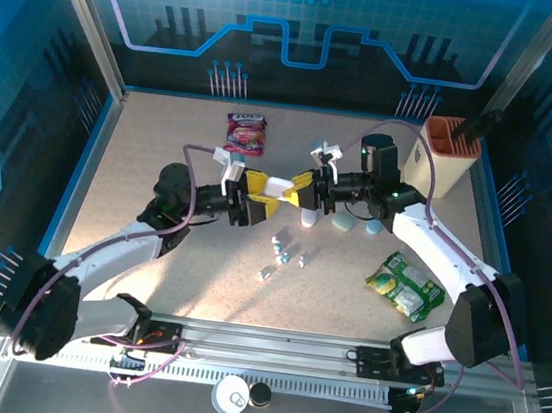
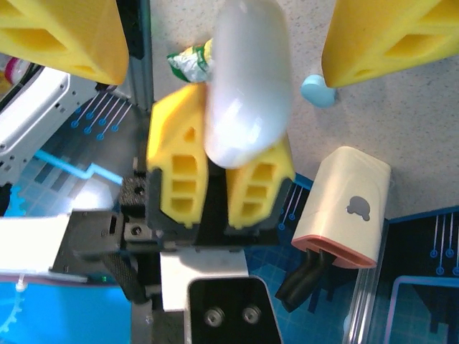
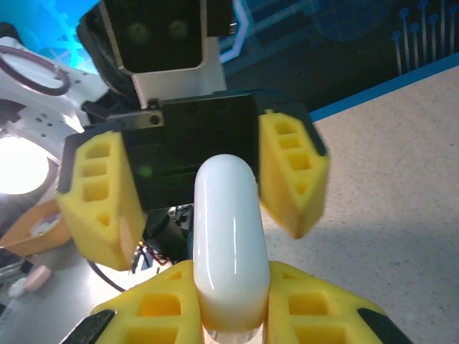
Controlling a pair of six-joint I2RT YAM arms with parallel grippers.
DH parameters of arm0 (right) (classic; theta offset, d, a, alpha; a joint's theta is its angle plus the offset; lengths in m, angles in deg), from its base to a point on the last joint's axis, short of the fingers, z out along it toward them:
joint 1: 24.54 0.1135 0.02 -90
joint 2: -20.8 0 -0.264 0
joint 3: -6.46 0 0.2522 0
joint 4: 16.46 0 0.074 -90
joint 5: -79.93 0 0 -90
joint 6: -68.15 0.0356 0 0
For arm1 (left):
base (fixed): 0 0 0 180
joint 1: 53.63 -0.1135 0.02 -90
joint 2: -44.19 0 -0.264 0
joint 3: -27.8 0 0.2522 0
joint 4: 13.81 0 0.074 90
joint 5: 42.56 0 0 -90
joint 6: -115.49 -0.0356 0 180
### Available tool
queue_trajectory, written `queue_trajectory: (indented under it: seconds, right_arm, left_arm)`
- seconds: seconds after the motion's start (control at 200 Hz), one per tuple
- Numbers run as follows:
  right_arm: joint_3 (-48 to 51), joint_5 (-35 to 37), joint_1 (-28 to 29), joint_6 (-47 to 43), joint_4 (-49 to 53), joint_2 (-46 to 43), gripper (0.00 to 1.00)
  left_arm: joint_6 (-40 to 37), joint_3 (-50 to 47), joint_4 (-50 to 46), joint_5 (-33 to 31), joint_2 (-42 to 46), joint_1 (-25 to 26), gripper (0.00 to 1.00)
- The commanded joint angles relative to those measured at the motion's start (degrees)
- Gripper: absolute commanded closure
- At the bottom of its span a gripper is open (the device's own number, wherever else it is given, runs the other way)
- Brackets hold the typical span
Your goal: Insert the wireless bluetooth earbuds into the charging case
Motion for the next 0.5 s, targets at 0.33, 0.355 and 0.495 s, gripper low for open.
queue_trajectory:
  seconds: [0.33,0.355,0.495]
  right_arm:
    - [-11.8,8.1,5.5,-22.4,29.0,-1.9,0.92]
    - [-12.0,8.3,5.7,-22.7,29.2,-1.8,0.92]
    - [-12.6,9.9,6.7,-23.7,30.3,-1.1,0.92]
  left_arm:
    - [-22.0,3.0,-23.8,1.5,6.9,1.9,0.40]
    - [-21.6,3.1,-23.4,1.6,6.8,2.0,0.42]
    - [-19.0,3.1,-20.6,1.7,6.0,2.0,0.48]
